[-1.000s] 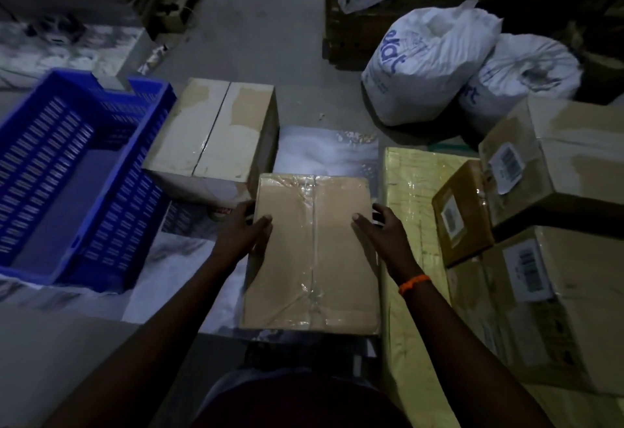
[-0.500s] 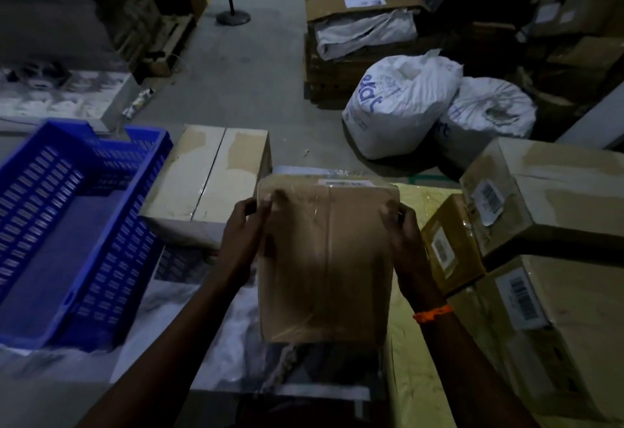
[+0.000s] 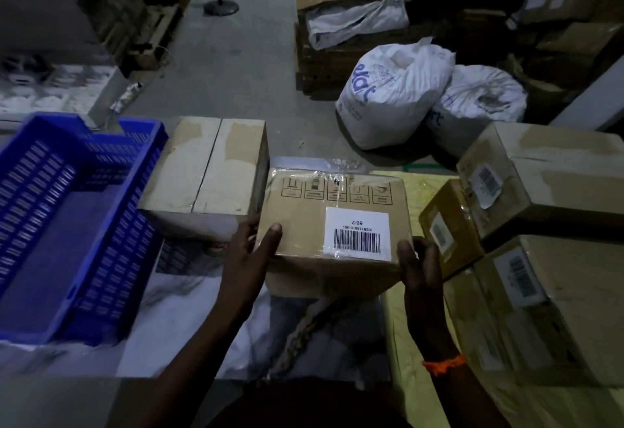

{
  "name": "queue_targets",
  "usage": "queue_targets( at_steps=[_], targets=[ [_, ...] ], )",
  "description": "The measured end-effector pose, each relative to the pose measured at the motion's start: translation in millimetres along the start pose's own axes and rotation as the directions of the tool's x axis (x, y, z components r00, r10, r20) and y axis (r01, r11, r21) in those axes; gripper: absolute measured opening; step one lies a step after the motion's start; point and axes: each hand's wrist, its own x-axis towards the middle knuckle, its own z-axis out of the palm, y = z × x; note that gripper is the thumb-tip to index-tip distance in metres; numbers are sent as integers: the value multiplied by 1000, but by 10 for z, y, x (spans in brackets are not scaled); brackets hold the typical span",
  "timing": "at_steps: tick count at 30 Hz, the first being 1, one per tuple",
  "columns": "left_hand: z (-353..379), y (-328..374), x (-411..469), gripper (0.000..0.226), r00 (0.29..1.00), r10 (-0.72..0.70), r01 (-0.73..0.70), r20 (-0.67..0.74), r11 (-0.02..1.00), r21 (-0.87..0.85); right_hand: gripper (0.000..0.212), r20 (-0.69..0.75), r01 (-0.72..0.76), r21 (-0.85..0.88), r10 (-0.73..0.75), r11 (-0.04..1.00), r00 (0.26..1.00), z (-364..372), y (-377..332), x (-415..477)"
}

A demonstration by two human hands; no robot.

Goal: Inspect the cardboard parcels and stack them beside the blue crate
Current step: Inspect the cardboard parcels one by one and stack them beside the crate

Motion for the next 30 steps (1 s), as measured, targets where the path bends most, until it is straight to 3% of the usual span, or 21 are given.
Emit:
queue_targets(
  at_steps=[4,6,10,13,16,21,24,26,30],
  targets=[
    [-60,29,156,66,995,-65,66,70,998,-21,62,33,-50,-18,51,999,998,-46,-15,219],
    [-100,92,245,58,988,-89,91,125,996,-14,64,71,-100,-32,102,994,992,-96,-63,360],
    [-116,249,515,42,971,-126,112,205,991,78,40,184,-219,-58,226,974,956,-127,-308,657],
    [29,397,676,31,956,-155,140,250,987,76,33,229,-227,-175,263,958,937,6,-465,858],
    [159,457,742,25,976,-59,32,210,991,130,43,127,-177,-251,214,952,969,147,-474,973],
    [87,374,657,48,969,102,-121,224,990,74,47,-25,-109,-94,107,990,994,59,-435,846],
    [50,143,509,57,981,-57,70,187,996,-63,57,-63,-116,-31,114,993,991,7,-265,645],
    [48,-41,374,65,968,-168,181,184,982,-53,60,-86,-126,-45,122,991,989,-21,-80,499],
    [34,-395,120,44,960,-218,229,175,972,-47,59,-37,-219,-35,218,975,975,-98,207,152]
  ],
)
